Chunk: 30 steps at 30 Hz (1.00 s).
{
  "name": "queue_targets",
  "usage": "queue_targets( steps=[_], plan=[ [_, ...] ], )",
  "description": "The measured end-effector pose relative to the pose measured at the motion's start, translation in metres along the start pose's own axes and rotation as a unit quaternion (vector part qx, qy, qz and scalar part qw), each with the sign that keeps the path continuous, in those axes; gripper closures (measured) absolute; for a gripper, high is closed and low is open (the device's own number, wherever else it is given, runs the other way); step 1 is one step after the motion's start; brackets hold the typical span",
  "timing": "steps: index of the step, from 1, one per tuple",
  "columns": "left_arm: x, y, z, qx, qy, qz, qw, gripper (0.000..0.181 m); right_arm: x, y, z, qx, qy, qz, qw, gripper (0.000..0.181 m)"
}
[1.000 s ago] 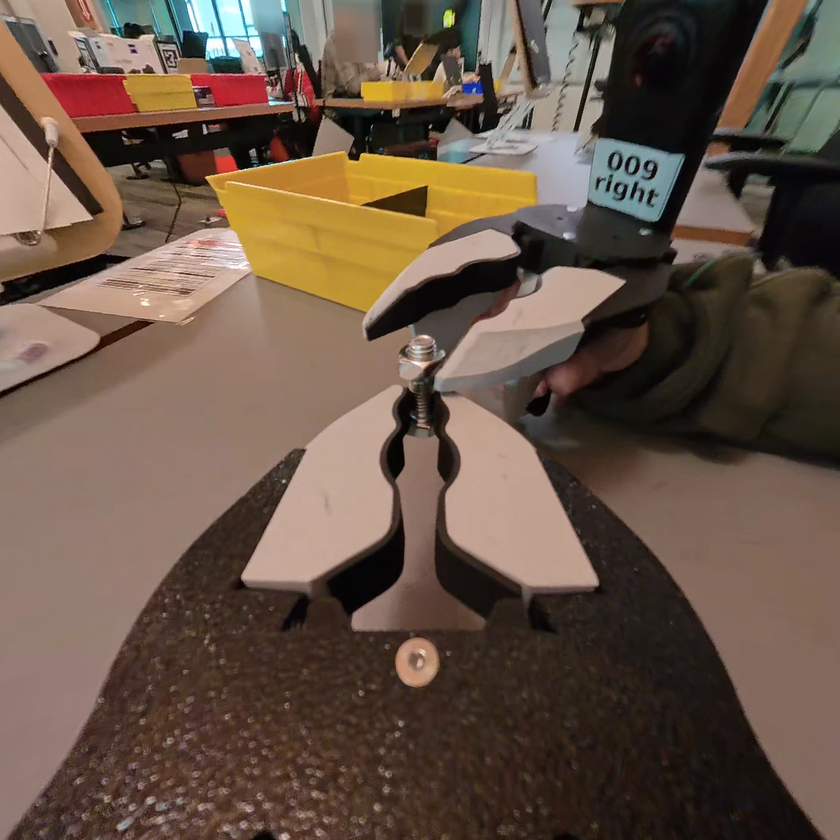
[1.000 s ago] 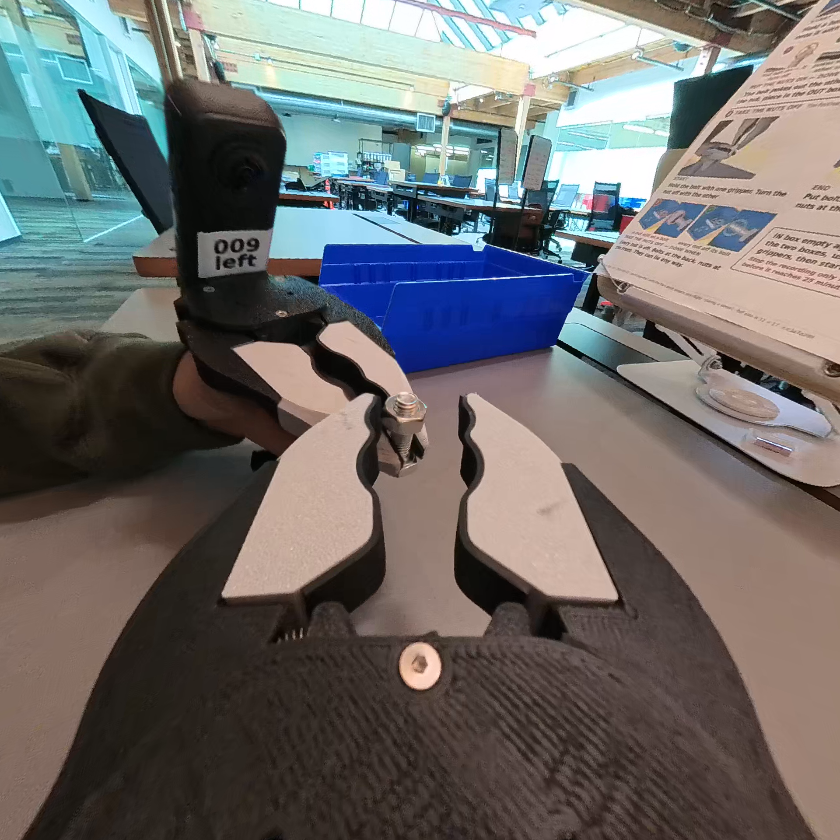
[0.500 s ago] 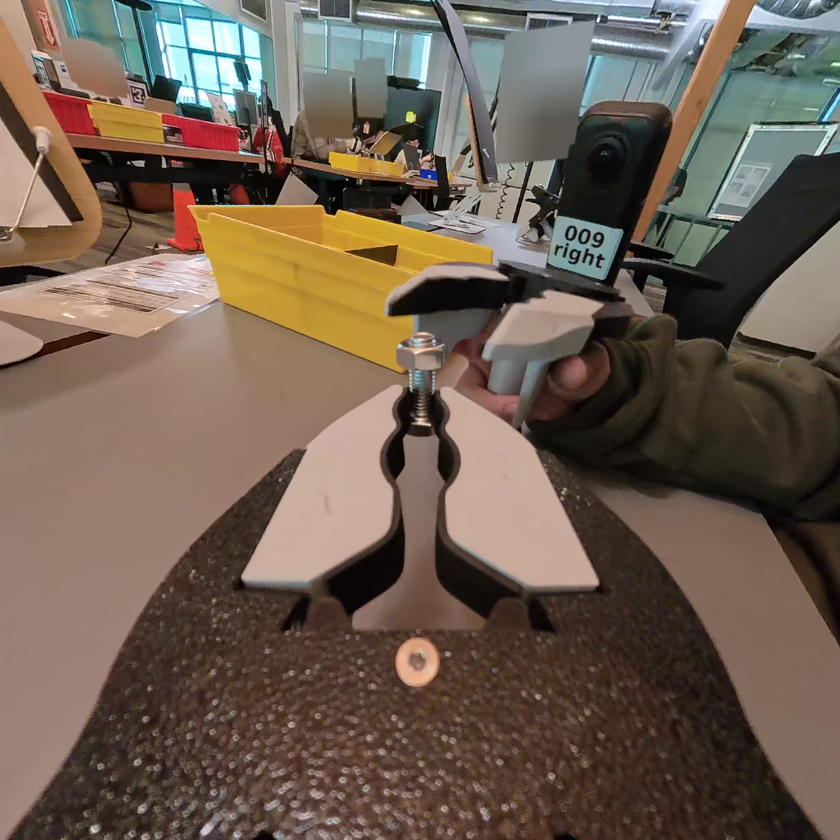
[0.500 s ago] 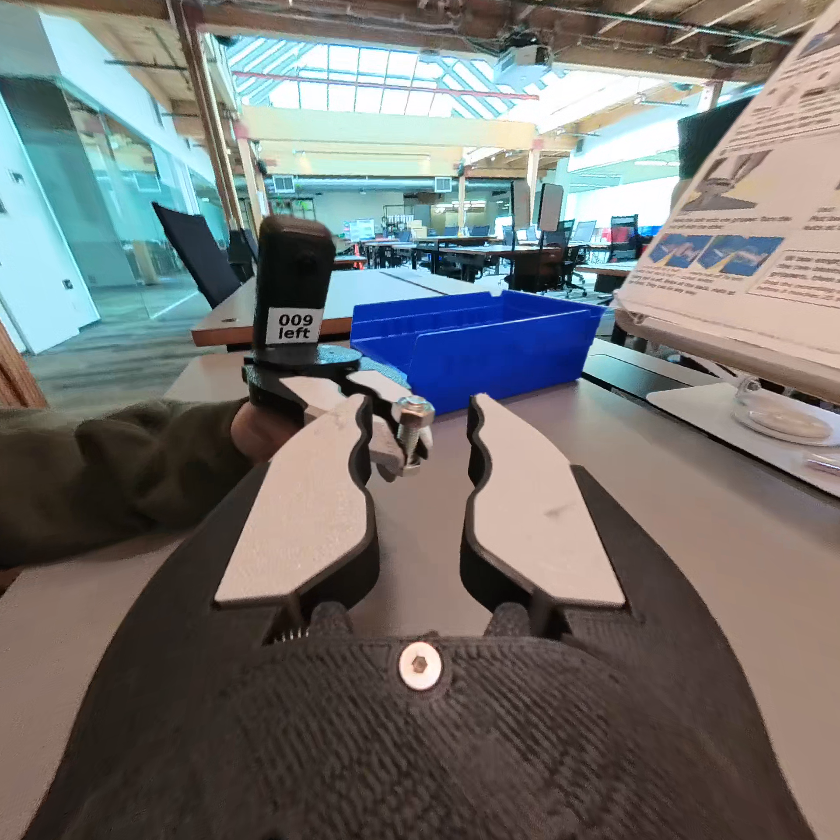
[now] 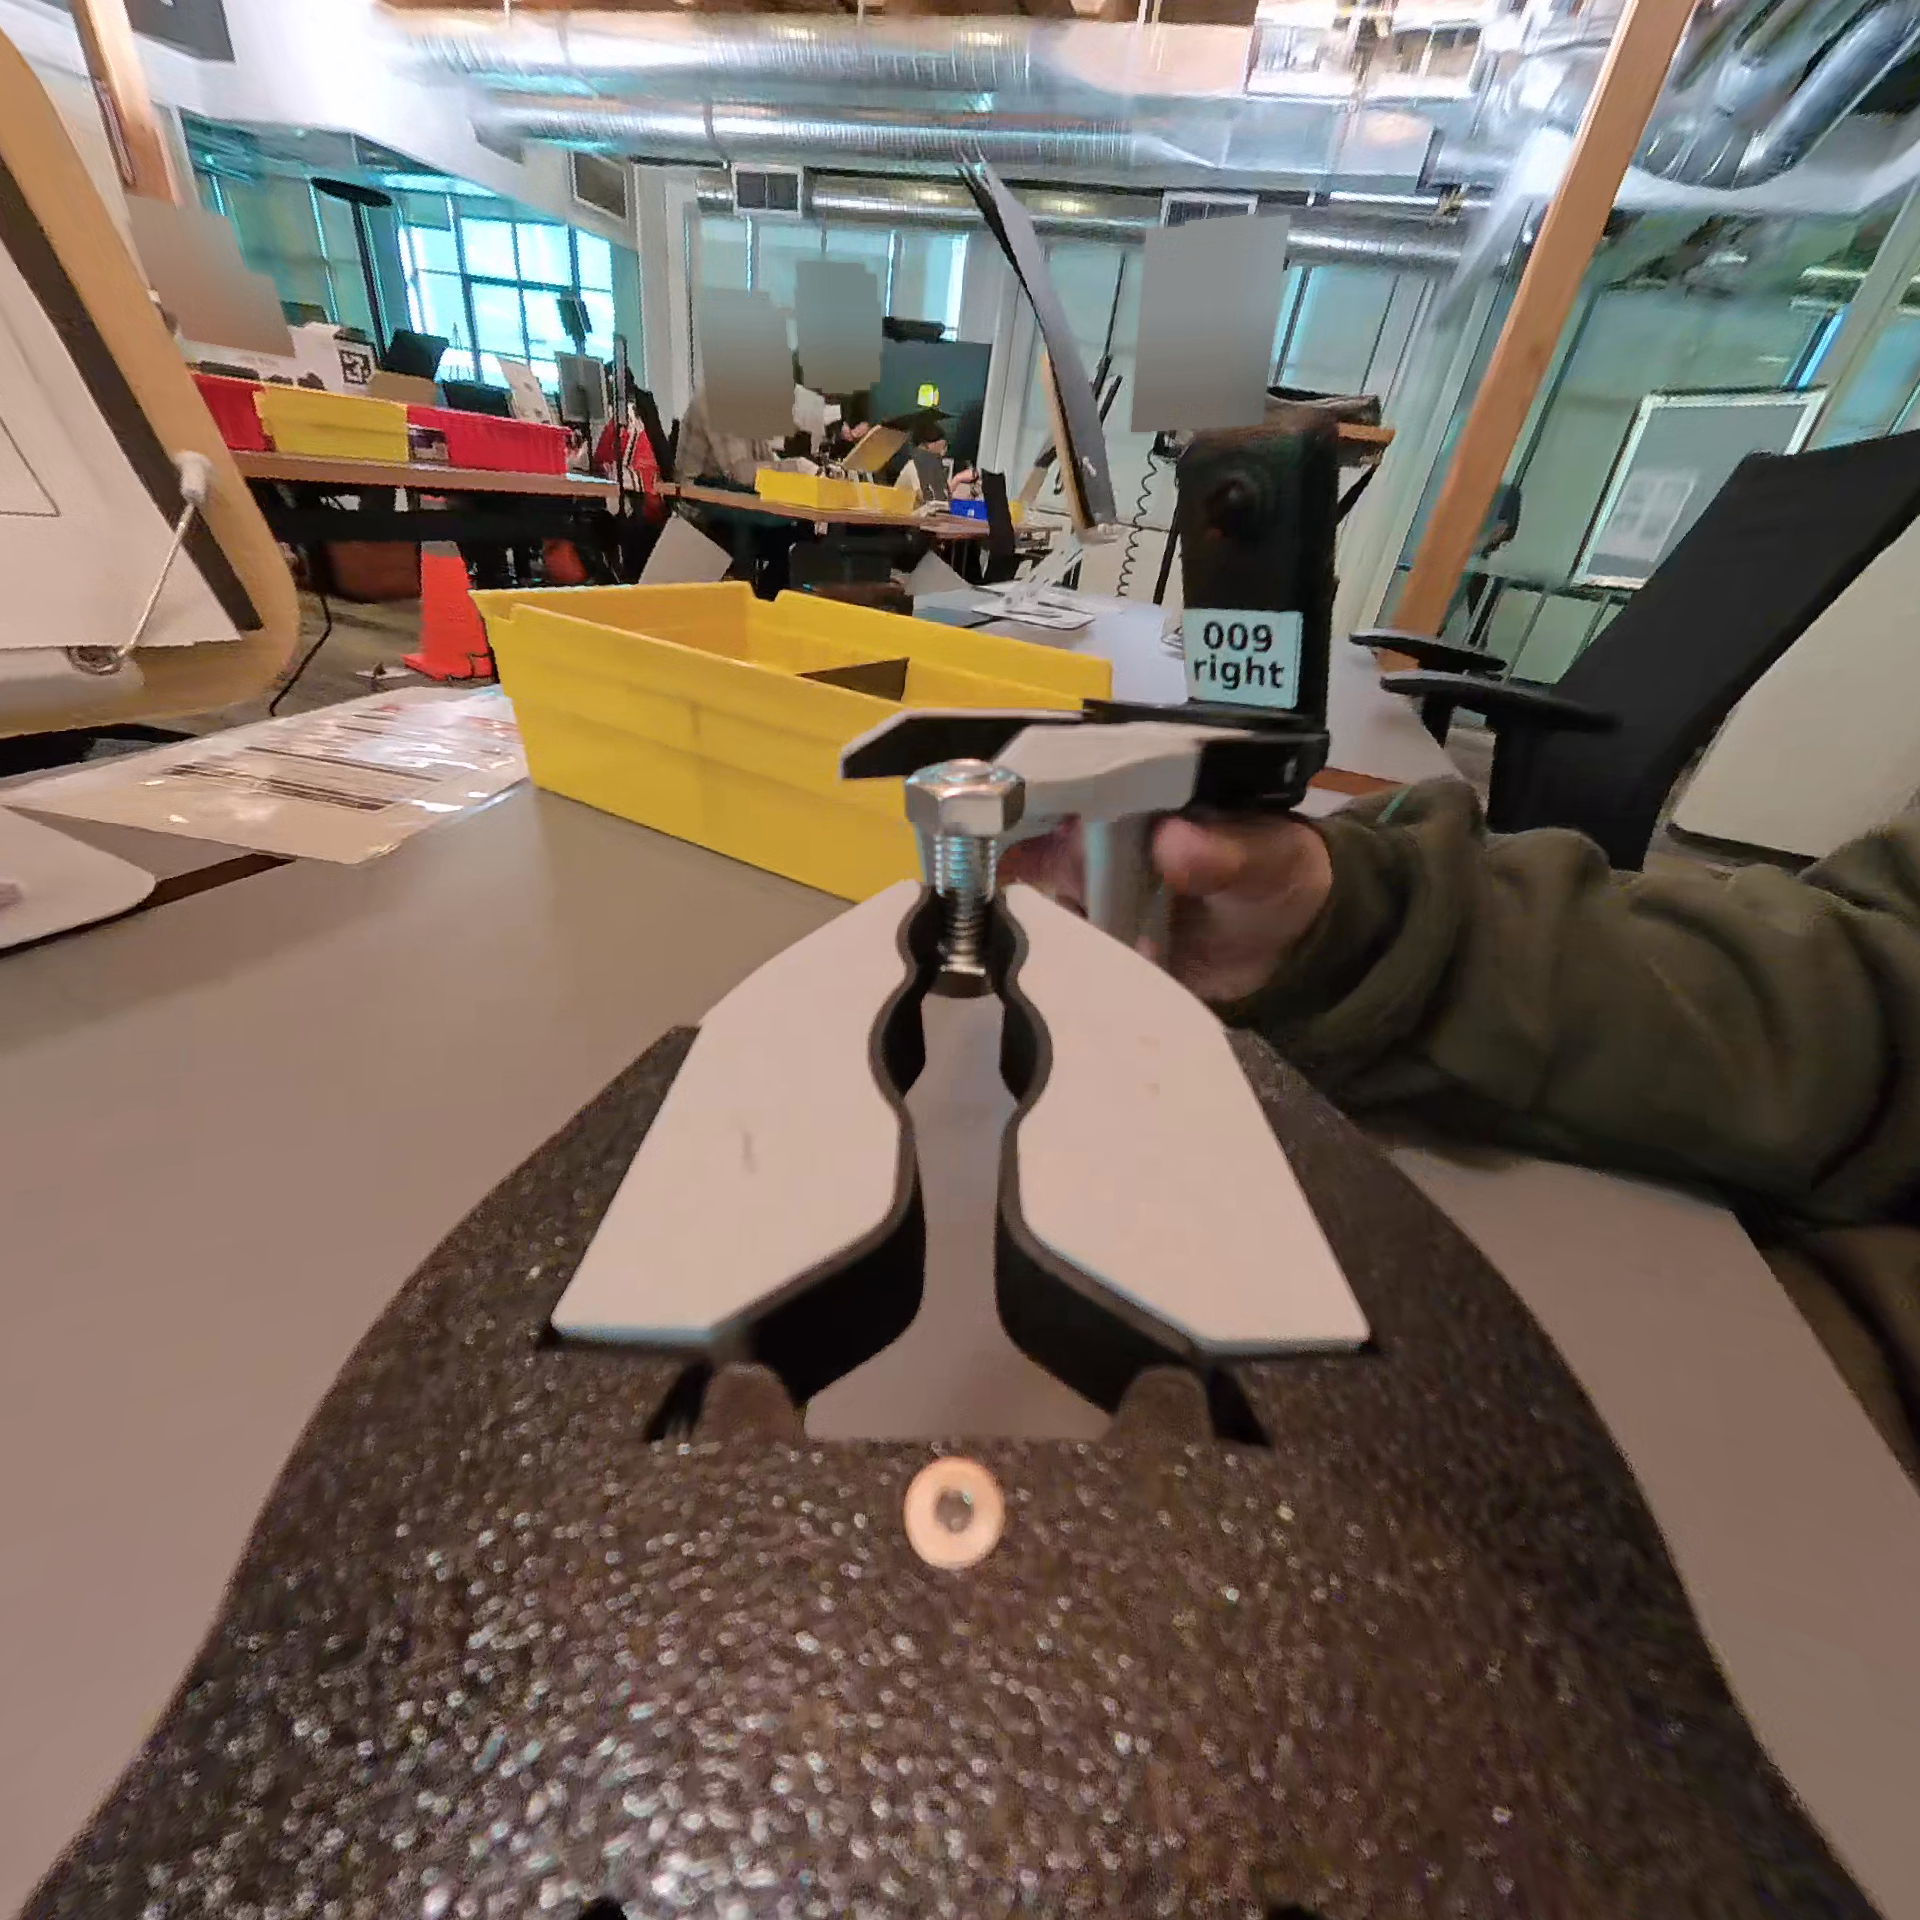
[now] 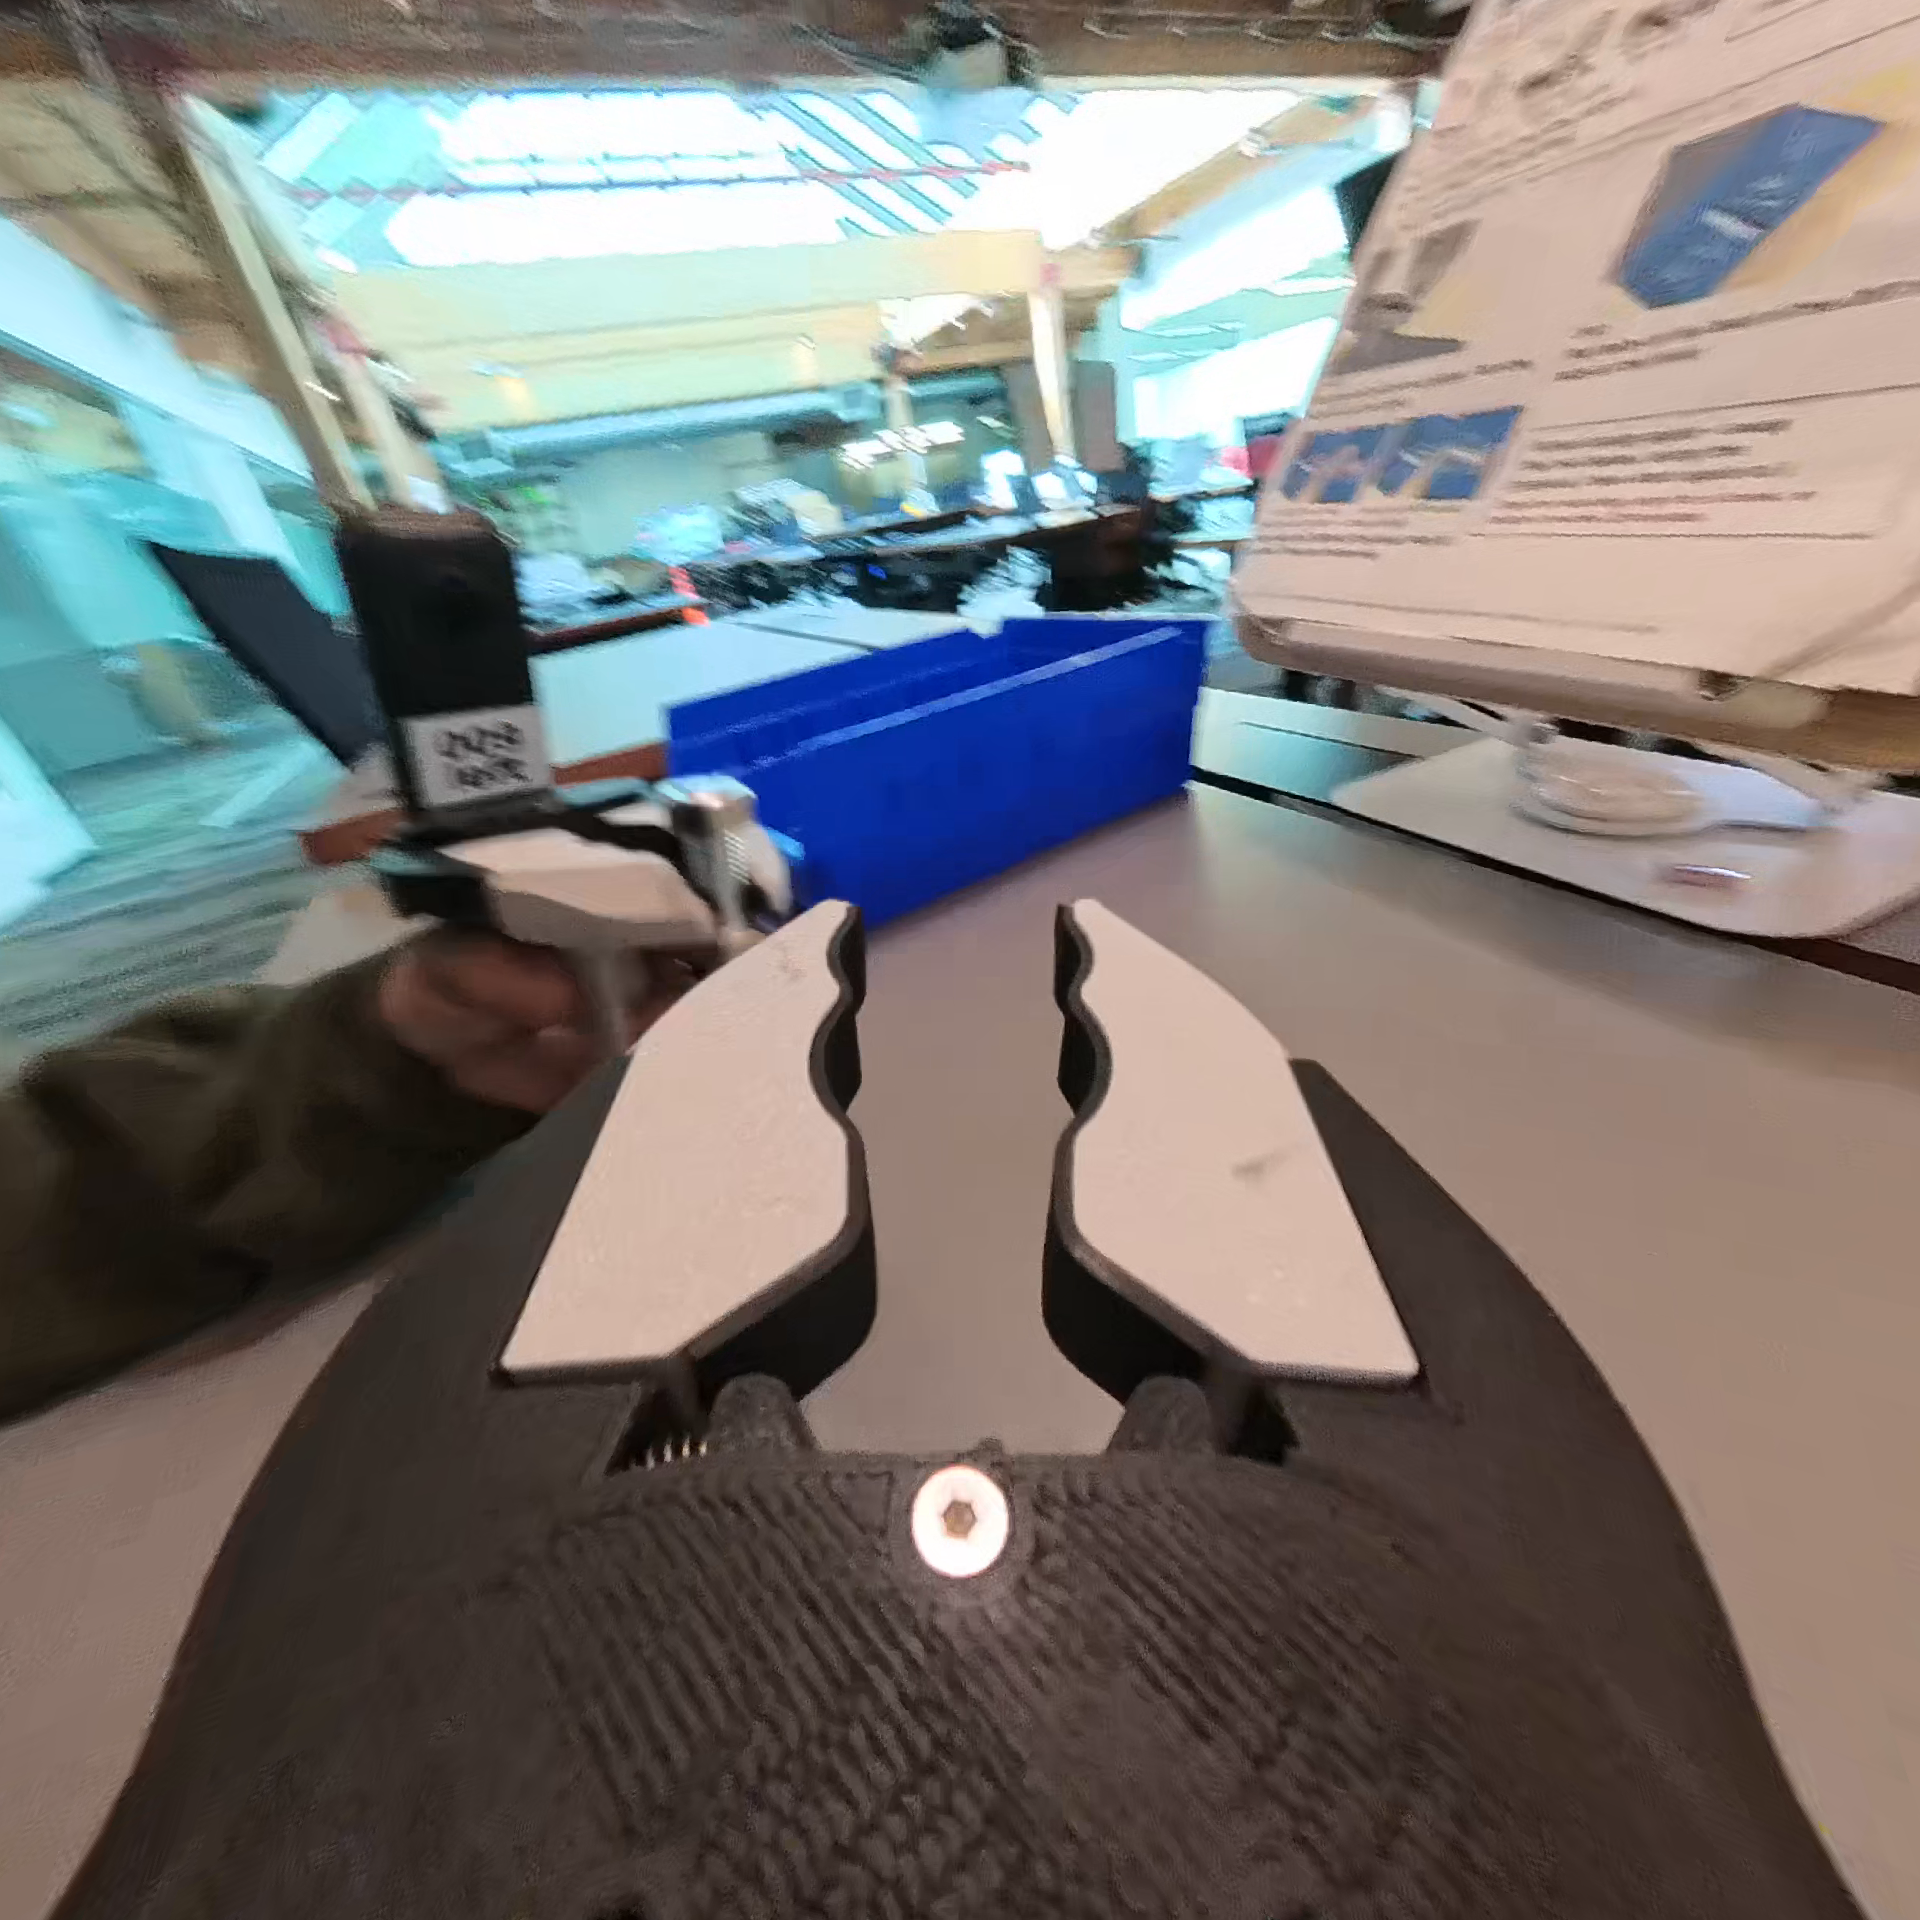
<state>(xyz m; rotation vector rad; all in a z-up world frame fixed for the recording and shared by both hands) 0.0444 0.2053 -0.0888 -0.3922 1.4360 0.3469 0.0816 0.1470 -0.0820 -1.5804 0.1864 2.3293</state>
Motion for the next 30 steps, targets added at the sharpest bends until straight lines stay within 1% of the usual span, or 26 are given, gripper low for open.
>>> queue_targets(
  steps=[2, 4, 6, 8, 9, 11, 12, 13, 14, 15, 16, 17, 19, 21, 23, 25, 27, 30],
  plan=[
    [0.001, -0.004, -0.005, 0.013, 0.0, 0.0, 1.0, 0.172, -0.003, -0.004, 0.02, -0.052, -0.008, -0.015, 0.999, 0.144],
    [0.002, -0.007, -0.008, 0.018, -0.007, 0.006, 1.0, 0.172, -0.001, -0.008, 0.036, -0.077, 0.012, -0.013, 0.997, 0.144],
    [0.004, -0.009, -0.011, 0.022, -0.013, 0.014, 1.0, 0.172, 0.003, -0.012, 0.044, -0.083, 0.032, -0.007, 0.996, 0.145],
    [0.004, -0.01, -0.012, 0.025, -0.013, 0.013, 1.0, 0.172, 0.006, -0.014, 0.044, -0.078, 0.033, -0.003, 0.996, 0.148],
    [0.003, -0.01, -0.011, 0.021, -0.013, 0.013, 1.0, 0.173, 0.007, -0.015, 0.042, -0.072, 0.029, -0.002, 0.997, 0.15],
    [0.002, -0.008, -0.007, 0.008, -0.007, 0.01, 1.0, 0.172, 0.004, -0.013, 0.036, -0.064, 0.025, -0.003, 0.998, 0.144],
    [0.0, -0.005, -0.004, 0.005, -0.001, -0.002, 1.0, 0.172, 0.002, -0.011, 0.031, -0.058, 0.018, -0.002, 0.998, 0.142],
    [-0.006, -0.002, -0.004, 0.011, 0.004, -0.024, 1.0, 0.172, -0.001, -0.008, 0.02, -0.03, 0.005, -0.009, 0.999, 0.152],
    [-0.01, 0.001, -0.002, 0.006, 0.007, -0.035, 0.999, 0.172, -0.006, -0.002, 0.002, 0.017, -0.006, -0.025, 1.0, 0.161],
    [-0.009, 0.002, 0.001, -0.002, 0.003, -0.028, 1.0, 0.172, -0.009, 0.004, -0.012, 0.051, -0.022, -0.038, 0.998, 0.157],
    [-0.006, 0.002, 0.002, -0.004, -0.002, -0.015, 1.0, 0.172, -0.011, 0.007, -0.016, 0.045, -0.038, -0.039, 0.997, 0.151],
    [-0.003, 0.001, 0.002, -0.006, -0.003, -0.008, 1.0, 0.173, -0.013, 0.009, -0.012, 0.02, -0.051, -0.039, 0.998, 0.148],
    [-0.001, -0.002, -0.001, 0.0, 0.0, -0.006, 1.0, 0.173, -0.017, 0.007, 0.006, -0.042, -0.061, -0.05, 0.996, 0.144],
    [0.0, -0.005, -0.004, 0.003, -0.01, 0.002, 1.0, 0.172, -0.015, 0.002, 0.025, -0.079, -0.036, -0.046, 0.995, 0.145],
    [0.002, -0.008, -0.007, 0.007, -0.02, 0.014, 1.0, 0.173, -0.007, -0.005, 0.04, -0.093, 0.004, -0.029, 0.995, 0.145],
    [0.003, -0.01, -0.01, 0.012, -0.026, 0.02, 0.999, 0.172, -0.003, -0.009, 0.047, -0.092, 0.02, -0.023, 0.995, 0.148],
    [0.003, -0.011, -0.011, 0.014, -0.026, 0.019, 0.999, 0.173, -0.002, -0.011, 0.046, -0.086, 0.016, -0.026, 0.996, 0.154],
    [0.004, -0.011, -0.009, 0.009, -0.019, 0.02, 1.0, 0.173, 0.001, -0.011, 0.042, -0.08, 0.014, -0.015, 0.997, 0.156]
  ],
)
Point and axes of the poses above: each gripper's, where its closed fingertips meet, y back along the fingers, x out of its underside, z = x × y across the jaws, the point moved 2 cm from there along y, back along the fingers, and after that the axes turned 13 degrees about -y, right-handed, at the moved point
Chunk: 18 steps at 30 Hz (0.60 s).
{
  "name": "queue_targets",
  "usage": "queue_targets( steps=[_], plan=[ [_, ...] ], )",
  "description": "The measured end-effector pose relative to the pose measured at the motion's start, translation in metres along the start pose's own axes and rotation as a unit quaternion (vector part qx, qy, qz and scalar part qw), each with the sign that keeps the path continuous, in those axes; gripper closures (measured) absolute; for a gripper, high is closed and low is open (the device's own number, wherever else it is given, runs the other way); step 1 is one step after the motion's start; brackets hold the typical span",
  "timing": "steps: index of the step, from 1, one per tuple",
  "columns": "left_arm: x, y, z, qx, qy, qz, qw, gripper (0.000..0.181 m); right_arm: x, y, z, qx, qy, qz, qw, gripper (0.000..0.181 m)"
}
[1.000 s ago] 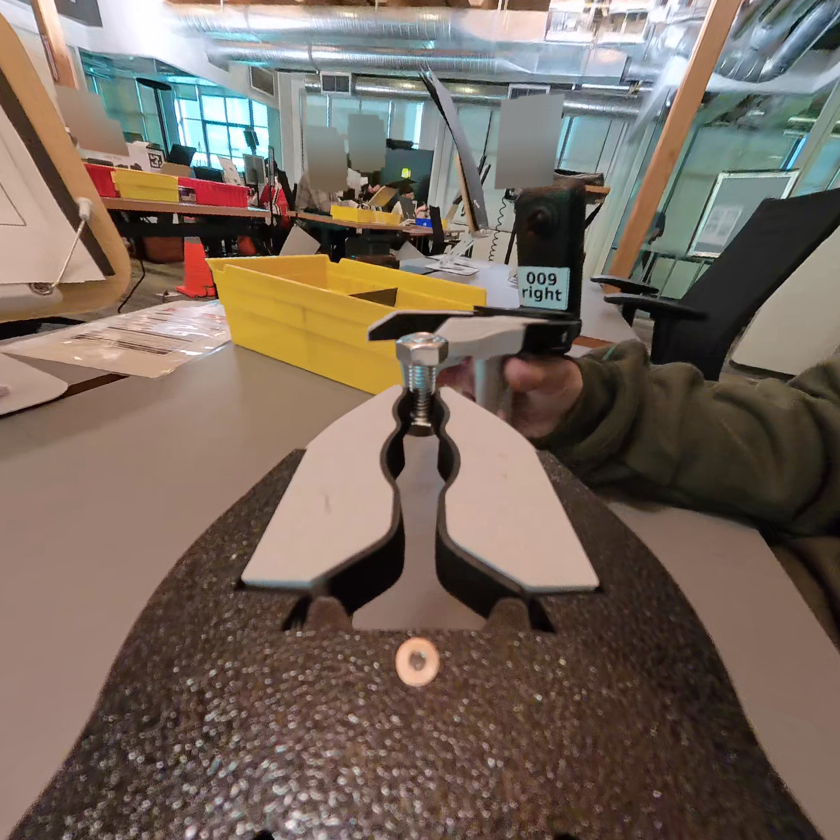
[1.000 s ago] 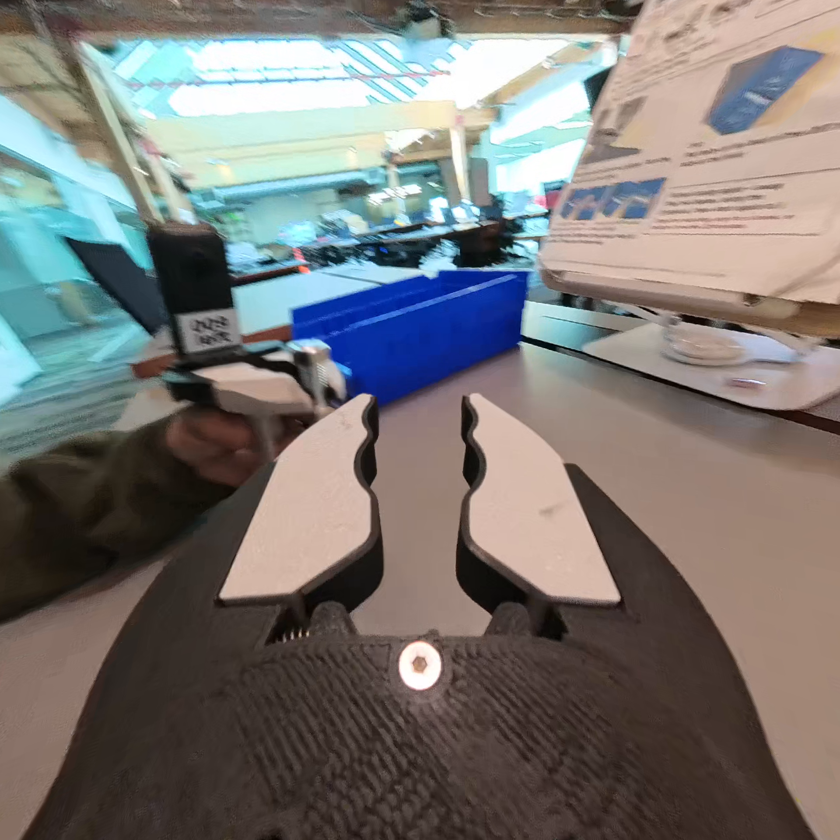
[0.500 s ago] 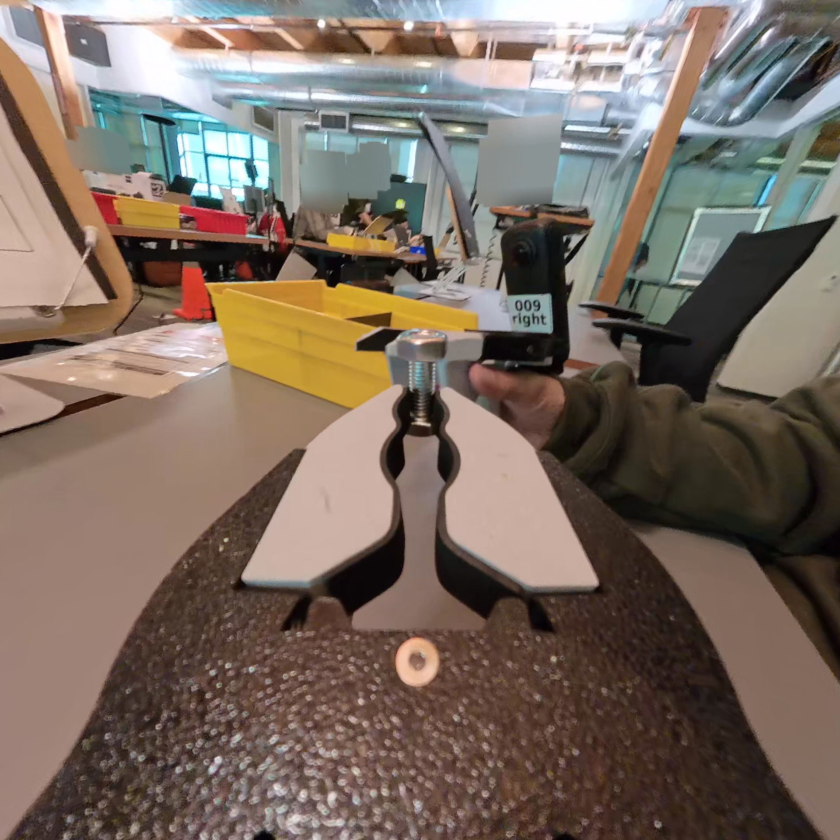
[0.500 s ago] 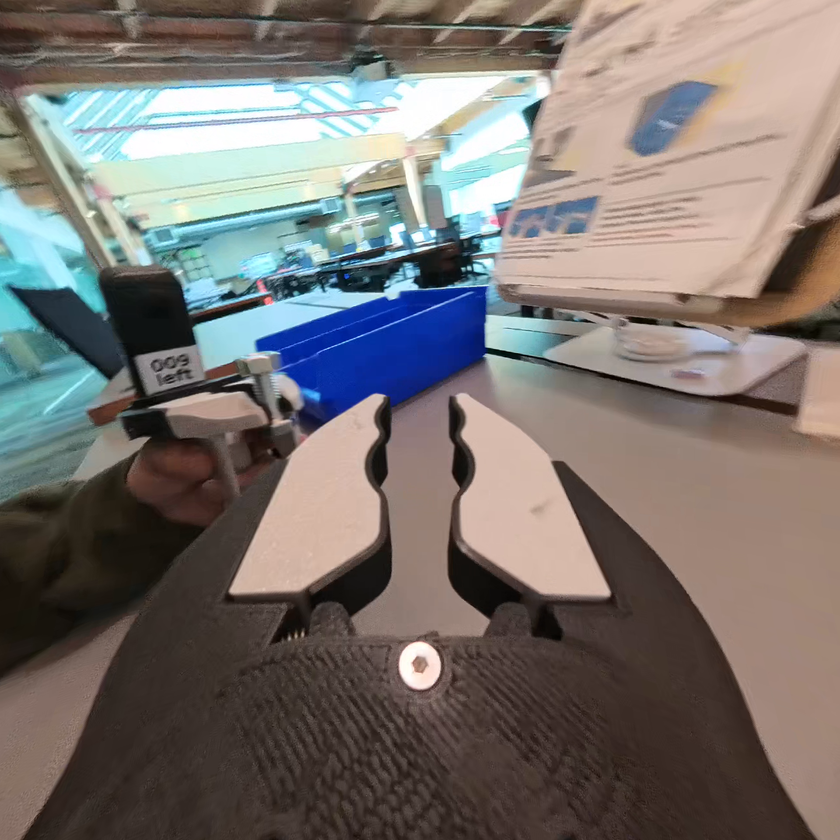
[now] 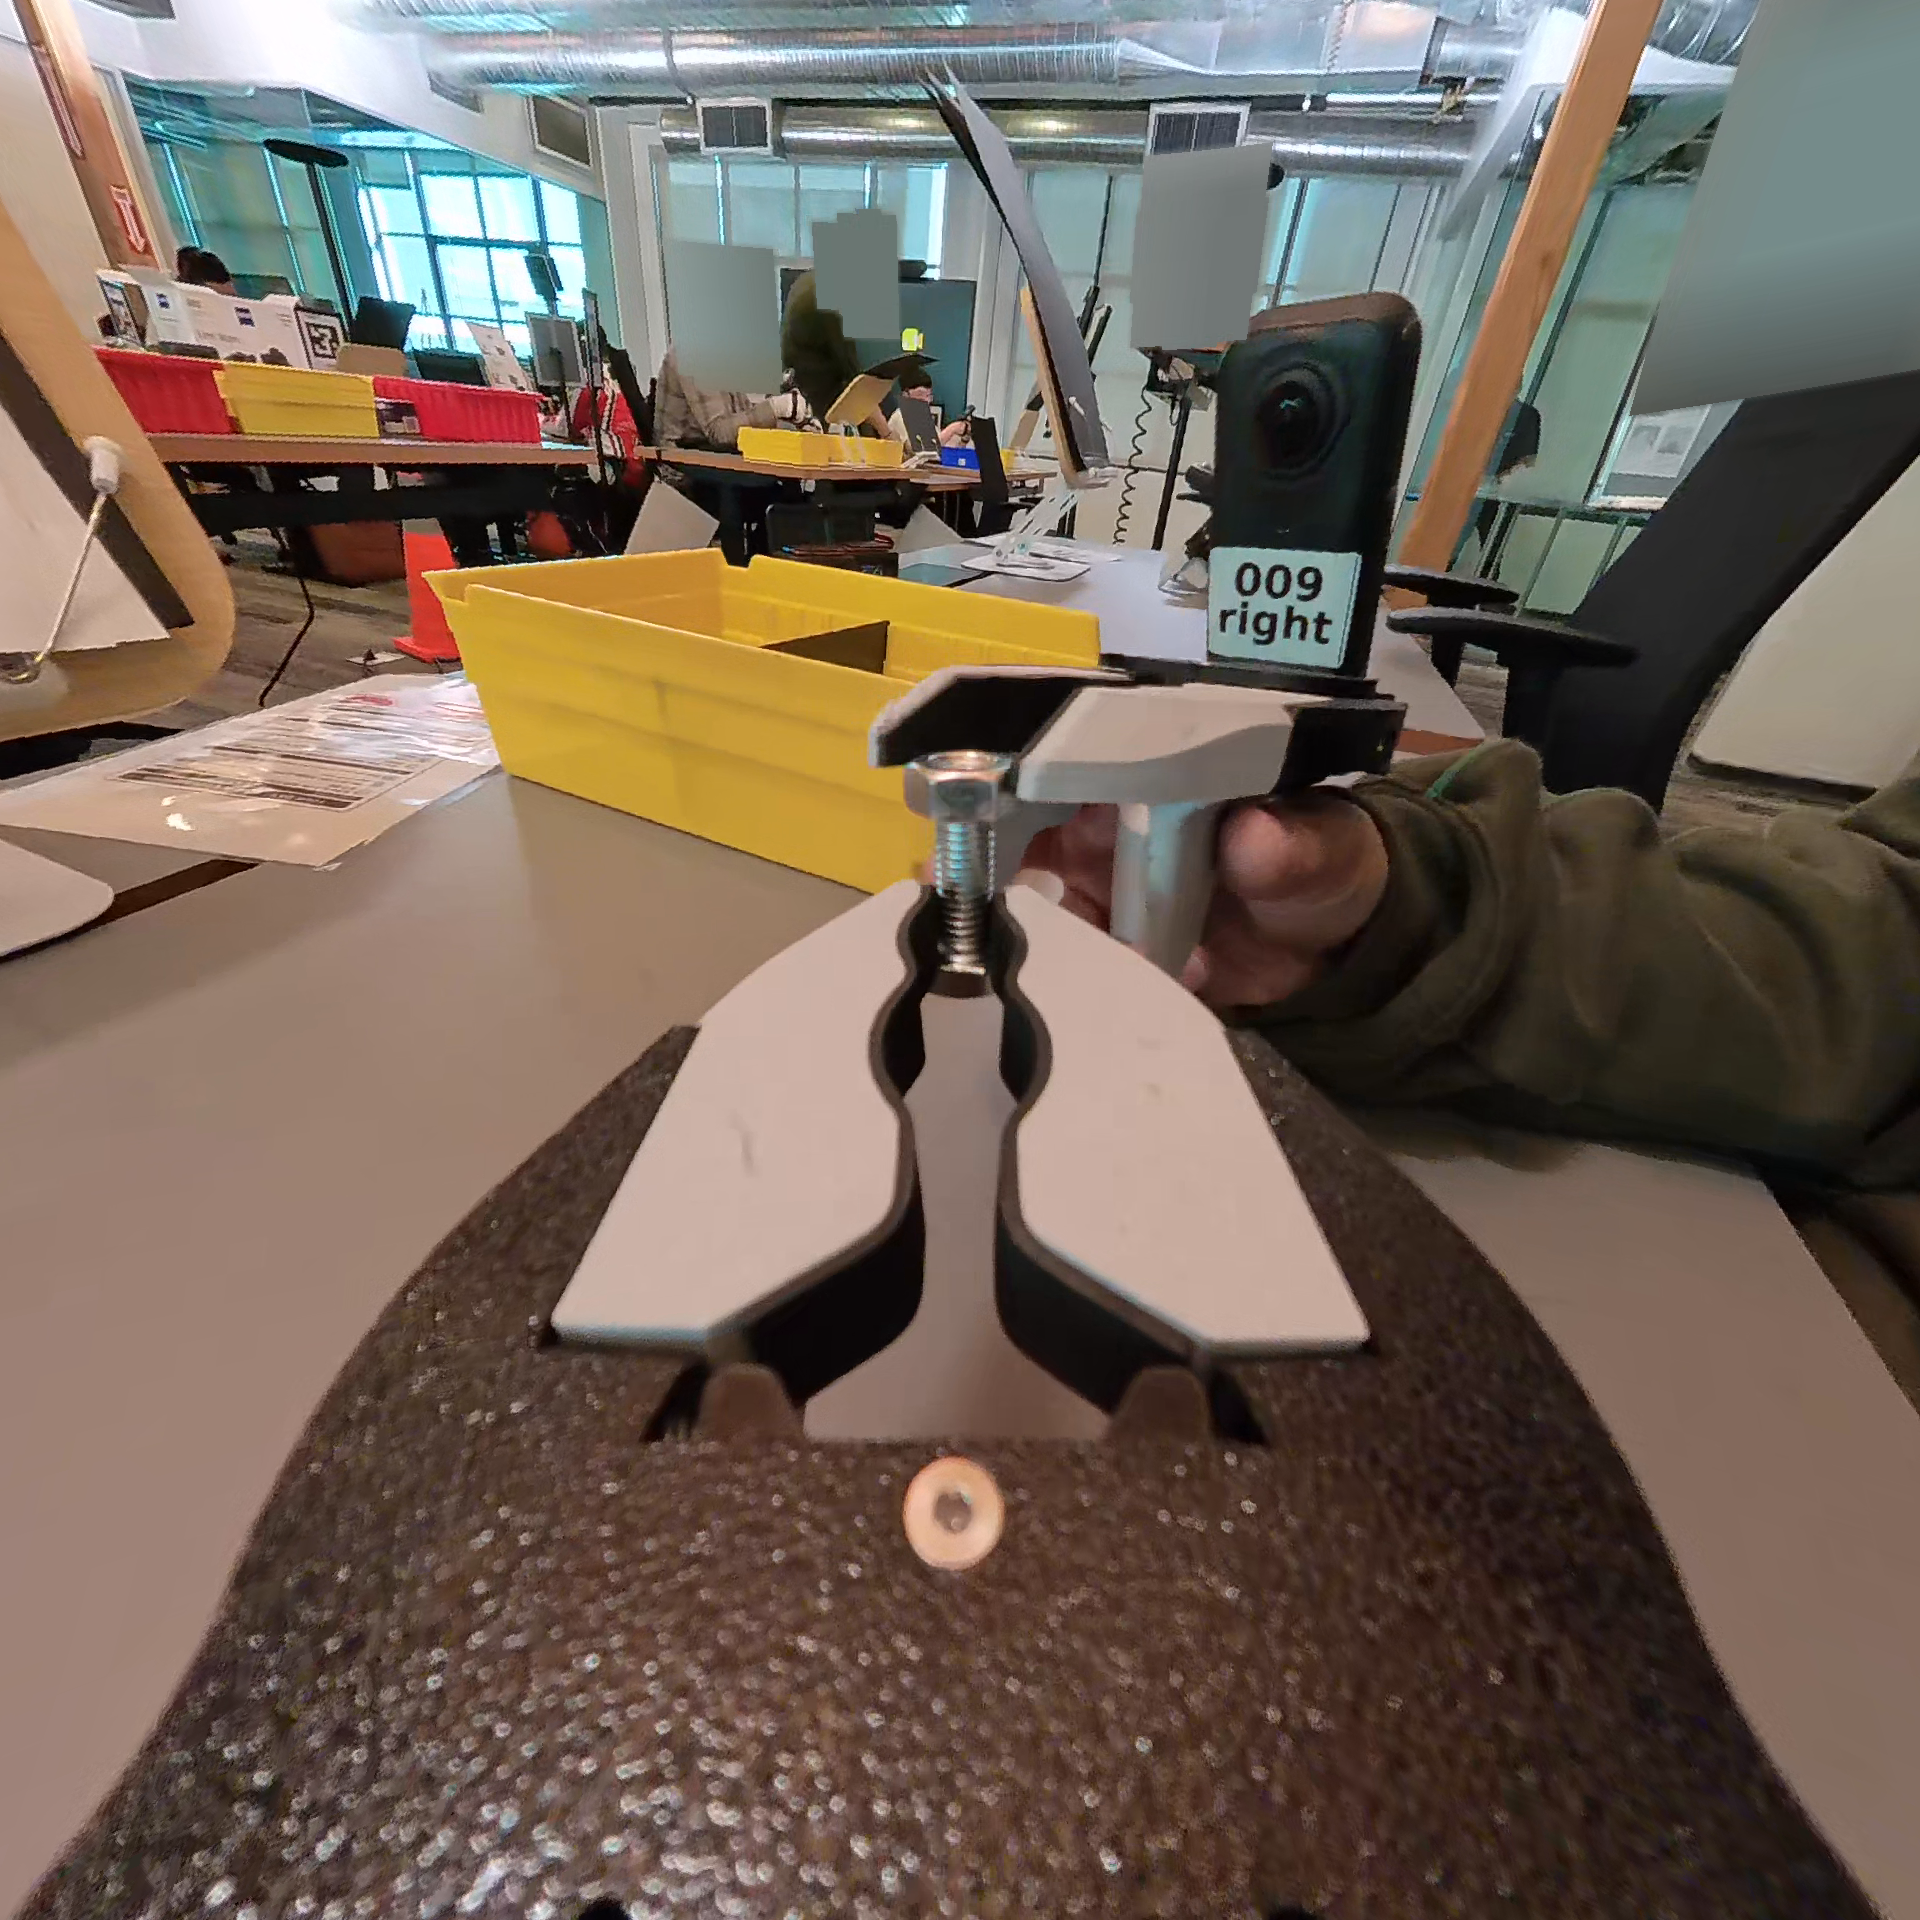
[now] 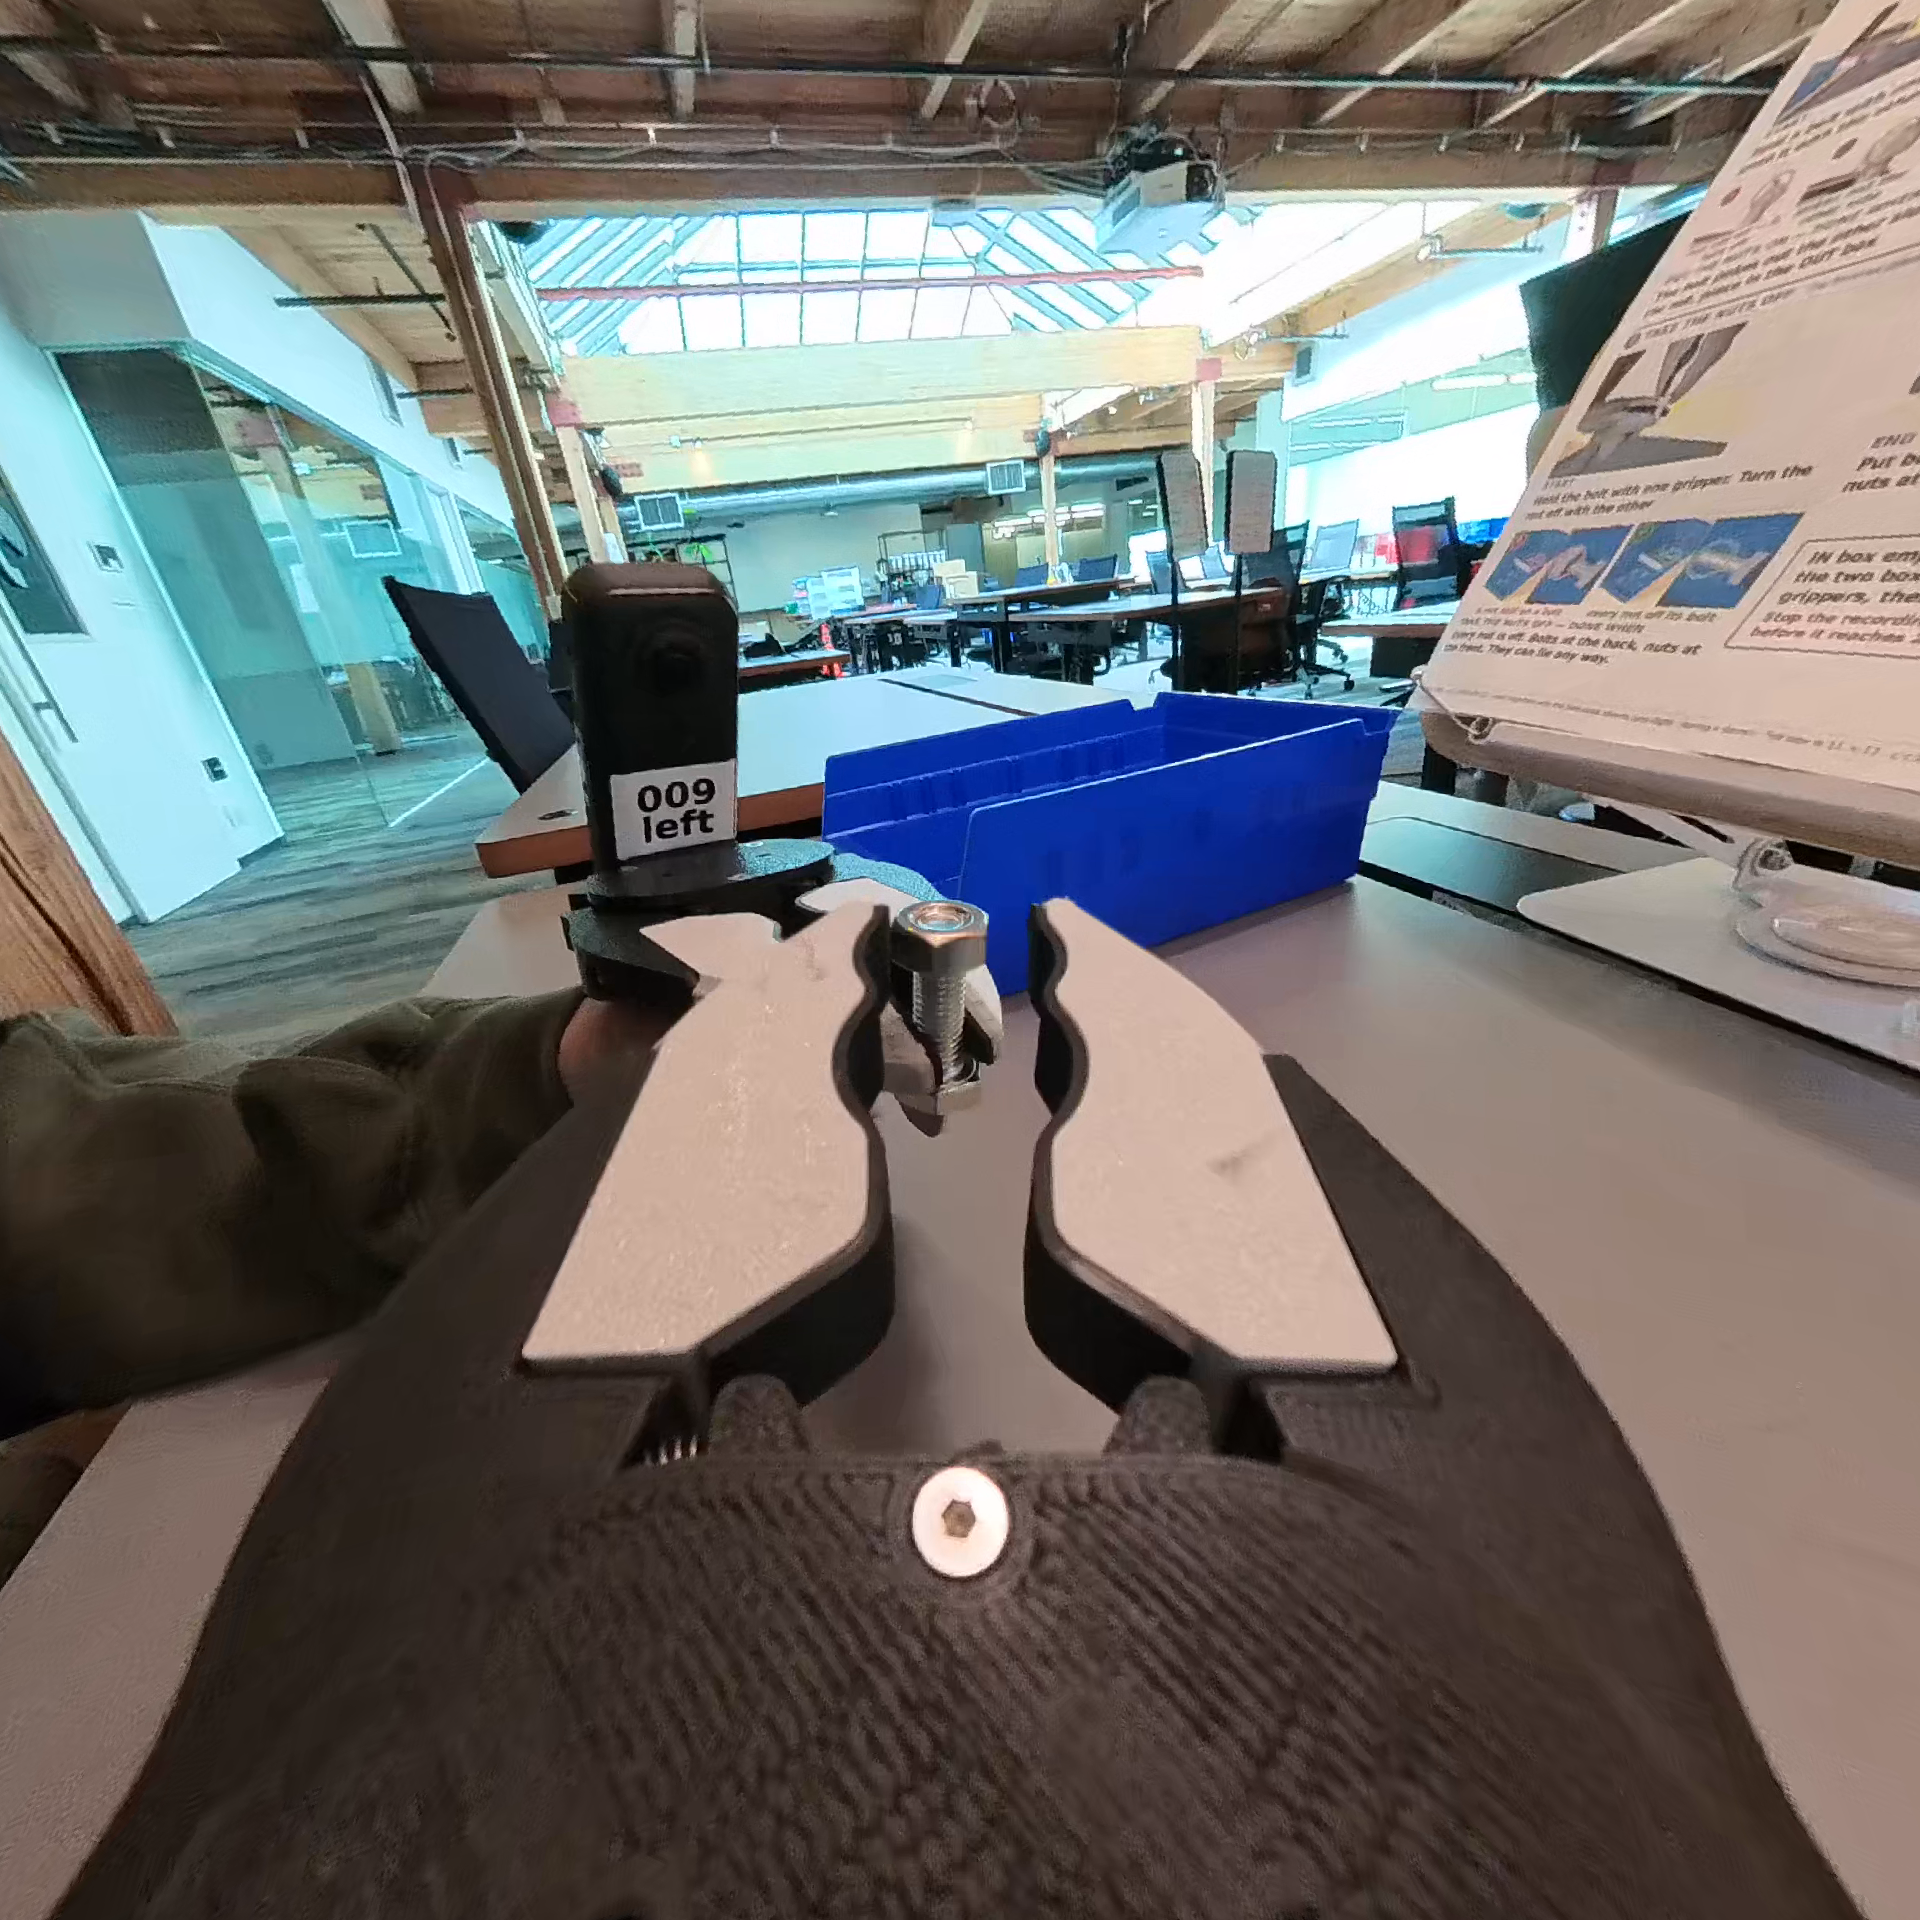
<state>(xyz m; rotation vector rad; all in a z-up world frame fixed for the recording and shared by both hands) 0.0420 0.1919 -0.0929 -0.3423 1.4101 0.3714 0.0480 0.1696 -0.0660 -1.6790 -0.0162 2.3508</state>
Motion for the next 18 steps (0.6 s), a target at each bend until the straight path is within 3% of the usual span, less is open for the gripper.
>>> queue_targets(
  steps=[2, 4, 5, 10, 14, 18],
  plan=[
    [-0.004, 0.004, 0.003, -0.002, 0.015, -0.019, 1.0, 0.172, -0.002, 0.003, -0.003, 0.002, 0.009, 0.006, 1.0, 0.158],
    [-0.011, 0.008, 0.006, -0.005, 0.023, -0.044, 0.999, 0.172, -0.003, 0.012, -0.028, 0.083, 0.017, 0.015, 0.996, 0.169],
    [-0.009, 0.008, 0.007, -0.009, 0.018, -0.035, 0.999, 0.172, -0.005, 0.018, -0.042, 0.123, 0.023, 0.014, 0.992, 0.165],
    [-0.002, 0.0, -0.001, 0.005, 0.007, -0.011, 1.0, 0.172, -0.012, 0.014, -0.011, 0.004, -0.013, -0.014, 1.0, 0.152],
    [0.0, -0.004, -0.006, 0.016, -0.003, 0.002, 1.0, 0.173, 0.001, 0.002, 0.003, -0.004, 0.036, 0.019, 0.999, 0.152],
    [0.002, 0.0, 0.003, -0.008, 0.009, 0.006, 1.0, 0.172, -0.001, 0.003, -0.009, 0.029, 0.025, 0.023, 0.999, 0.148]
  ],
)
Point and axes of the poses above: each gripper's, where its closed fingertips meet, y back along the fingers, x out of its underside, z = x × y across the jaws, the point moved 2 cm from there along y, back along the fingers, and after that the axes turned 13 degrees about -y, right-handed, at the moved point
